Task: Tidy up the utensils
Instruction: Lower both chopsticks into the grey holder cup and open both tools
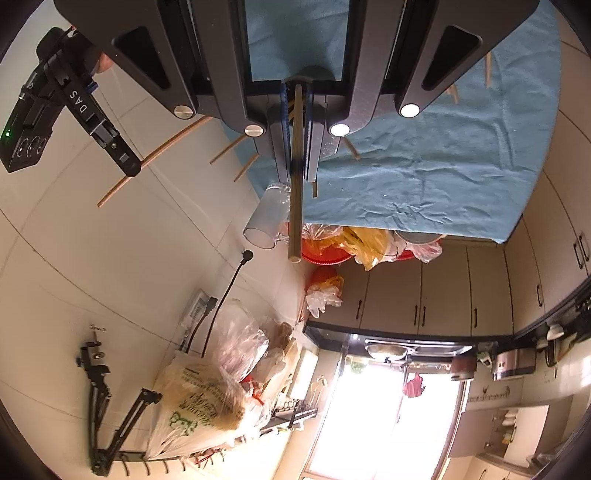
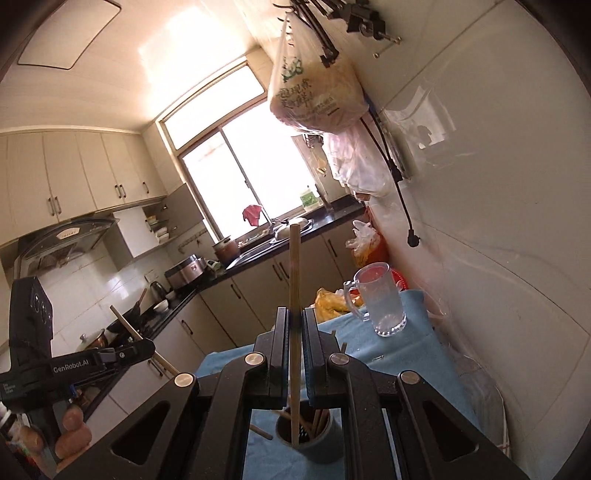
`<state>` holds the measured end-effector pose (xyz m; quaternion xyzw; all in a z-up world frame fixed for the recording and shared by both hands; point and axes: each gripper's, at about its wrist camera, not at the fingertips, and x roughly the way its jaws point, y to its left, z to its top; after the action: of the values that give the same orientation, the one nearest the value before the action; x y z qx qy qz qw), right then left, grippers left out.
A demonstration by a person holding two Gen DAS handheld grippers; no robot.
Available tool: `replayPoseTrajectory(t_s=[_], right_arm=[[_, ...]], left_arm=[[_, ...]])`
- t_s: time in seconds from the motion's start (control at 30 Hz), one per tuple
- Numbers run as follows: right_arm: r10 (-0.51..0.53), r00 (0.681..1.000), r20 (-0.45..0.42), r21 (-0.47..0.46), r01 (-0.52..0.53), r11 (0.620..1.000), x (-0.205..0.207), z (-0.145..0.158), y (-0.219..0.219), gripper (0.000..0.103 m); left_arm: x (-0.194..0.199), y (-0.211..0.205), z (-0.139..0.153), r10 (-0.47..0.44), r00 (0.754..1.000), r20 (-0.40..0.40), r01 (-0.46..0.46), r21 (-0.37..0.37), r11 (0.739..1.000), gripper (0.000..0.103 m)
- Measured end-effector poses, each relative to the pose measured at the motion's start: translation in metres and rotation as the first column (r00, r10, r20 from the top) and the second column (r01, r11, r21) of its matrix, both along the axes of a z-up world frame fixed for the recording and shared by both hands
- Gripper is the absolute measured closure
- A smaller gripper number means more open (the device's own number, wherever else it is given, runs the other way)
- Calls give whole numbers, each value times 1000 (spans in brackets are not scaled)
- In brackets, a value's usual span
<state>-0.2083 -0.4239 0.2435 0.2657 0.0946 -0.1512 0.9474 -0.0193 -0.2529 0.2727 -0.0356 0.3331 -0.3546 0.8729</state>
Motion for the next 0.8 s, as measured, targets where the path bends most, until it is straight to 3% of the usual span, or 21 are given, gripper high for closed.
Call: replayPoseTrajectory(t_s=[0.43,0.63,0.8], right_arm=[[30,989,-143,87,-18,996,57,-61,-24,96],[65,981,-185,123,-43,992,66,-79,-23,95],[56,984,-171,116,-36,993,59,-73,-23,94]], left_arm=[[38,-25,-65,11,993,-114,-3,71,997,97],[40,-23,-72,10,992,-122,0,81,997,97],[36,-18,-67,-1,993,-122,9,70,997,96]])
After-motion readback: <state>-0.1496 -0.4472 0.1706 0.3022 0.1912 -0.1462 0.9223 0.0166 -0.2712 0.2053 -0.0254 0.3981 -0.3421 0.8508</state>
